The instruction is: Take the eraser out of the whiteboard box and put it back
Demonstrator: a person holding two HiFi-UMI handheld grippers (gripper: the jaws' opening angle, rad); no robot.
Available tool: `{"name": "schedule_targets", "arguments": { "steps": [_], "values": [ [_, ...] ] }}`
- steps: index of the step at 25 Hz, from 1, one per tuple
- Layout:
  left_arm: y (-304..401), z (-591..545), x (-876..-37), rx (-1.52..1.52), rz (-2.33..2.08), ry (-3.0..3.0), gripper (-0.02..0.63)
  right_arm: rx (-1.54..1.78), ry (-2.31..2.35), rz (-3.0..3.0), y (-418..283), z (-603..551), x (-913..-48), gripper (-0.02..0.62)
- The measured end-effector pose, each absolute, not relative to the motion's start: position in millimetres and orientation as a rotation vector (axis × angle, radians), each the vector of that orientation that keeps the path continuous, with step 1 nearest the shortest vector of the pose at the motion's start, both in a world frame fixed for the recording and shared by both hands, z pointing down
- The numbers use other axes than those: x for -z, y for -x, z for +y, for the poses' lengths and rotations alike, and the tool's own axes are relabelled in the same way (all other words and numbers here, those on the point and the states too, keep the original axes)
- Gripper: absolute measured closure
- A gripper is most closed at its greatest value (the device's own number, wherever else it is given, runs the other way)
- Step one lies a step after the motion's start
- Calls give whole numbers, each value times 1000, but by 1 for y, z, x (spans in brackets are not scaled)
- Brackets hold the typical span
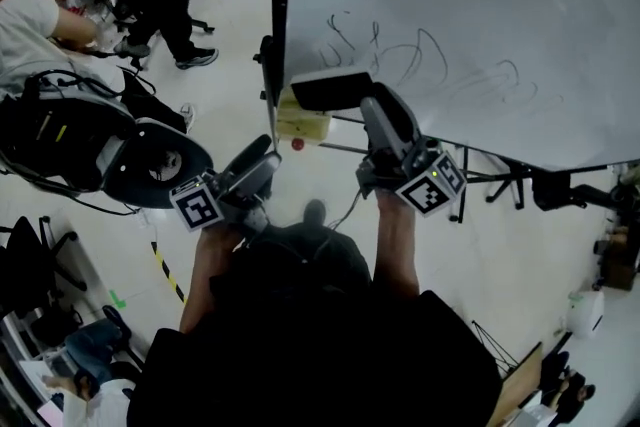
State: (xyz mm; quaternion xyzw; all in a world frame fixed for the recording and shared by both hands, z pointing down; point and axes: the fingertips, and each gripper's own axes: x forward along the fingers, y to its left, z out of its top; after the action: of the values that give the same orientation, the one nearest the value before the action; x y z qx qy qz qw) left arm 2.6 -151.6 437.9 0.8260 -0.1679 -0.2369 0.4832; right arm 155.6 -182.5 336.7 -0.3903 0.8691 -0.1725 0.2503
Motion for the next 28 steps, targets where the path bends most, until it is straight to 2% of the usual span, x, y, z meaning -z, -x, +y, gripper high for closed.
{"name": "schedule_targets", "arguments": {
  "steps": [28],
  "values": [
    [-9,-154,-436,610,-353,-1962,178,431,885,2106,-187,-174,-280,433]
  ]
}}
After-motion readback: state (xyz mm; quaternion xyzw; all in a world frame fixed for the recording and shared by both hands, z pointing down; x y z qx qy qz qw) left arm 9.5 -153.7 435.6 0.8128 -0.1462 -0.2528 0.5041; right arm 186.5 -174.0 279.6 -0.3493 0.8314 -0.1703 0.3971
